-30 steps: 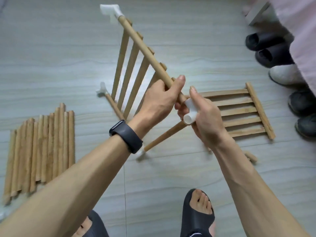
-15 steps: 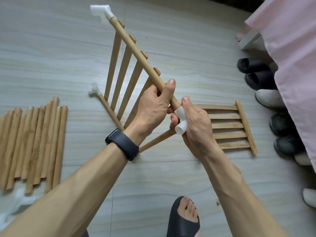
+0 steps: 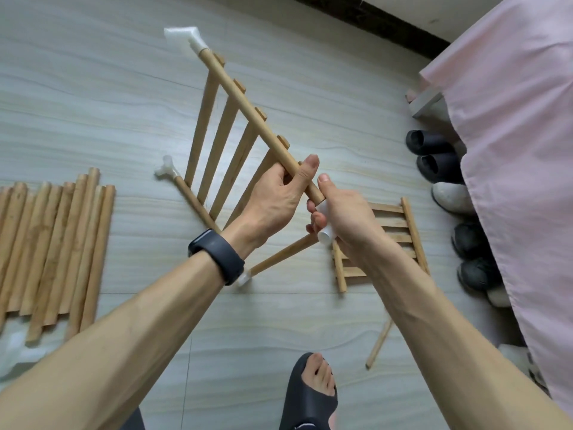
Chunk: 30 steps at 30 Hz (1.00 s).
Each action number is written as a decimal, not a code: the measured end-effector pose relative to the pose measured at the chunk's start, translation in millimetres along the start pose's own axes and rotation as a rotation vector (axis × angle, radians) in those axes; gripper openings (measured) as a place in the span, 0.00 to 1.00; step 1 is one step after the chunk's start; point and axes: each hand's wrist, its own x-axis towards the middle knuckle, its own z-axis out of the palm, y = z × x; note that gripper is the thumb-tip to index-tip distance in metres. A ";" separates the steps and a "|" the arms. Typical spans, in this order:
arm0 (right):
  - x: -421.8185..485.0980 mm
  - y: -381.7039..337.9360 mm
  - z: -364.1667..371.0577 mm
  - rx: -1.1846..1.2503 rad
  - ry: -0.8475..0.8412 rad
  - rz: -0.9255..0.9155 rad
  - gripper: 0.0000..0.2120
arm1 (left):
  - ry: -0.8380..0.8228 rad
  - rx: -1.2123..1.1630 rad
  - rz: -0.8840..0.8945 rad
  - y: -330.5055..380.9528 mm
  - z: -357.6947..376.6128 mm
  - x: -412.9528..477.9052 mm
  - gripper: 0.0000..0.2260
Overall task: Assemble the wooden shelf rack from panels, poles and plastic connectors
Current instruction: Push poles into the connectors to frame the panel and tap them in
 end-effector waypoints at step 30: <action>27.2 4.9 25.3 -0.353 0.131 -0.132 0.18 | -0.054 0.186 0.042 -11.0 -5.5 -9.2 0.20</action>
